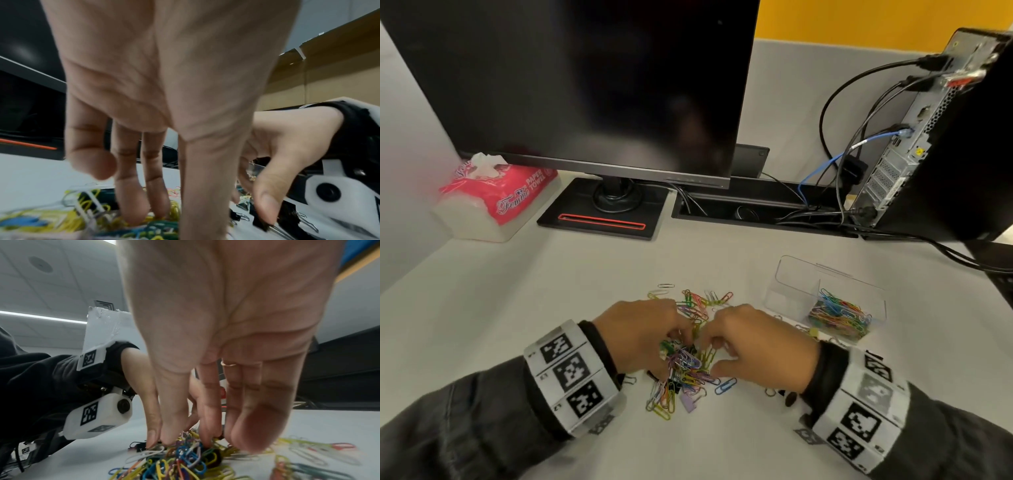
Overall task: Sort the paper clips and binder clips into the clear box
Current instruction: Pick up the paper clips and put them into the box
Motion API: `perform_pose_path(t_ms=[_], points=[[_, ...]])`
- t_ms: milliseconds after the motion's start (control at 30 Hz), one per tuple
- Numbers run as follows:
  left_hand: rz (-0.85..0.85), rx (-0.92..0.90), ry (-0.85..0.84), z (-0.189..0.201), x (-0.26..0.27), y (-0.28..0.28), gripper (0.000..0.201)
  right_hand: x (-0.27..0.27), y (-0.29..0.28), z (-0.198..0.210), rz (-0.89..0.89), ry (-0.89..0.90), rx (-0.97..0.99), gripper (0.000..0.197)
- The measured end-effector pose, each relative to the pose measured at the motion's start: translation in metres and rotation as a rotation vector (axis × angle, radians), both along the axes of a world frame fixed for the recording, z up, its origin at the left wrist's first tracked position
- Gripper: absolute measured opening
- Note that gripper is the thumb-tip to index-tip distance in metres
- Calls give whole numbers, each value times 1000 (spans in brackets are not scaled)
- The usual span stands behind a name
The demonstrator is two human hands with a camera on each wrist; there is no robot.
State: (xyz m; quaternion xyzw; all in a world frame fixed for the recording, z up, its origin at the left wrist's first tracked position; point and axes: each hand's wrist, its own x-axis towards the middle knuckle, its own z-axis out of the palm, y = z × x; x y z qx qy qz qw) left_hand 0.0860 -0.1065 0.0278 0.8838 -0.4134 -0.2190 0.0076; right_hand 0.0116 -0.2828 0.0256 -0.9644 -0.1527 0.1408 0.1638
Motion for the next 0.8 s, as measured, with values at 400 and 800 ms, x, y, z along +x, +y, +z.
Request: perform_pose_path(t_ms=[400, 800], points=[[72, -42, -77, -6, -4, 20, 25, 27, 35, -18, -145, -51, -52, 37], [76, -29, -141, -6, -16, 28, 31, 34, 41, -23, -137, 13, -21, 22]])
